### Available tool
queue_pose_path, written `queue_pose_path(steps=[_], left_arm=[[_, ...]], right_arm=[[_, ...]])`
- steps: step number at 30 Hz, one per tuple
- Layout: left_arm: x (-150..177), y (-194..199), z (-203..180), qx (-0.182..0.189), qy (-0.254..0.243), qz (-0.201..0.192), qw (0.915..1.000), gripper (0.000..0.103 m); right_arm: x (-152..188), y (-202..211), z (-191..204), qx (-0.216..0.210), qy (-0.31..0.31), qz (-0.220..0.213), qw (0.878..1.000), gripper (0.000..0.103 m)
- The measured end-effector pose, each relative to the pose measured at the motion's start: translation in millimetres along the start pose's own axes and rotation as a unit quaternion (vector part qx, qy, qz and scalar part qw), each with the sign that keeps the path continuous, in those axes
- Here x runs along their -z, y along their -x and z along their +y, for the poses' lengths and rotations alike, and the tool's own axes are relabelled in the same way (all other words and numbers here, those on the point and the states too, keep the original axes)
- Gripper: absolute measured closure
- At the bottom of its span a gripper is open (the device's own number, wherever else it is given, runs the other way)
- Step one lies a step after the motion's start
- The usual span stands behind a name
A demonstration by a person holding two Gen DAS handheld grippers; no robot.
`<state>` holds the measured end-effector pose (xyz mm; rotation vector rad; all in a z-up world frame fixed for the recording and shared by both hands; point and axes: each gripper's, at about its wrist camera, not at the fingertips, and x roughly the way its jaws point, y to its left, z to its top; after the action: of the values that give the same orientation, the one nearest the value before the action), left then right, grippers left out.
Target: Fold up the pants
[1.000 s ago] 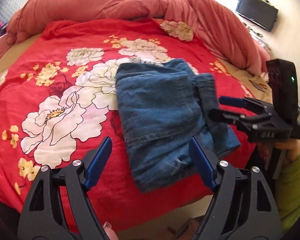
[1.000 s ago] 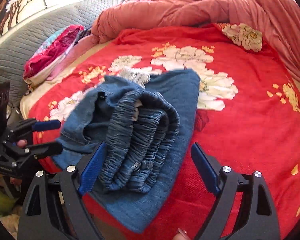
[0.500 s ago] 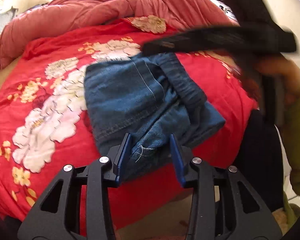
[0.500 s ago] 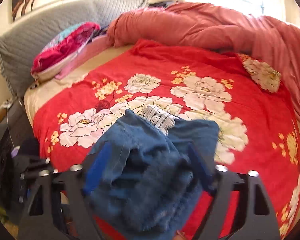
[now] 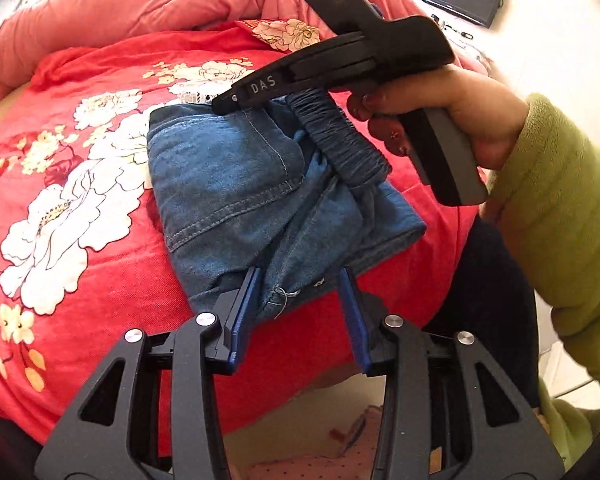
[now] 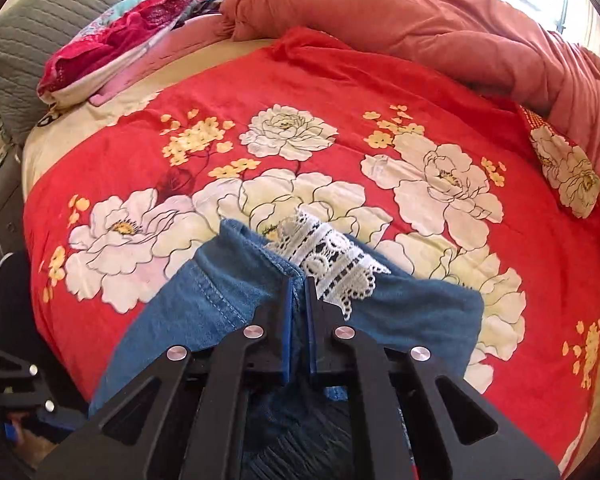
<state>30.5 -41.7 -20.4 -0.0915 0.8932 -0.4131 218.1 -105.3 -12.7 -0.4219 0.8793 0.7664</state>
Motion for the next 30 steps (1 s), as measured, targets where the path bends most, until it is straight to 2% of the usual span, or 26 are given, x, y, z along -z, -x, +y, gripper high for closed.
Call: queue_pose_path(steps=[4, 8, 11, 13, 15, 18, 20, 22, 29, 30], left_arm=[[-0.3, 0.6, 0.2, -0.003, 0.003, 0.001, 1.0000, 0.072], [0.8, 0.7, 0.1, -0.003, 0.005, 0.003, 1.0000, 0.072], [0.6, 0.9, 0.2, -0.003, 0.006, 0.004, 1.0000, 0.072], [-0.3, 1.2, -0.2, -0.004, 0.006, 0.004, 1.0000, 0.072], [-0.4, 2.5, -0.6, -0.004, 0.008, 0.005, 0.9999, 0.072], [-1.5, 6.5, -1.1, 0.004, 0.015, 0.007, 0.9999, 0.070], [-1.5, 10.4, -3.7, 0.004, 0.013, 0.005, 0.9999, 0.068], [-1.6, 13.5, -6.1, 0.004, 0.012, 0.006, 0.9999, 0.063], [-4.0, 23.8, -16.3, 0.008, 0.029, 0.006, 0.9995, 0.059], [-4.7, 25.0, -18.0, 0.009, 0.030, 0.004, 0.9995, 0.056]], right_arm=[[2.5, -22.8, -3.8, 0.014, -0.006, 0.020, 1.000, 0.098], [3.1, -18.7, -10.0, 0.011, -0.037, 0.012, 0.999, 0.094], [5.2, -2.9, -13.6, 0.011, -0.054, -0.009, 0.998, 0.082], [8.9, 16.6, -16.9, 0.016, -0.065, -0.037, 0.997, 0.064], [14.2, 32.5, -22.1, 0.014, -0.083, -0.058, 0.995, 0.052], [26.3, 57.4, -31.3, 0.018, -0.108, -0.086, 0.990, 0.048], [35.4, 70.0, -34.6, 0.024, -0.118, -0.098, 0.988, 0.041], [45.0, 80.7, -37.1, 0.031, -0.126, -0.111, 0.985, 0.041], [81.8, 109.8, -39.6, 0.035, -0.161, -0.149, 0.975, 0.039], [86.1, 112.4, -39.4, 0.035, -0.166, -0.154, 0.973, 0.030]])
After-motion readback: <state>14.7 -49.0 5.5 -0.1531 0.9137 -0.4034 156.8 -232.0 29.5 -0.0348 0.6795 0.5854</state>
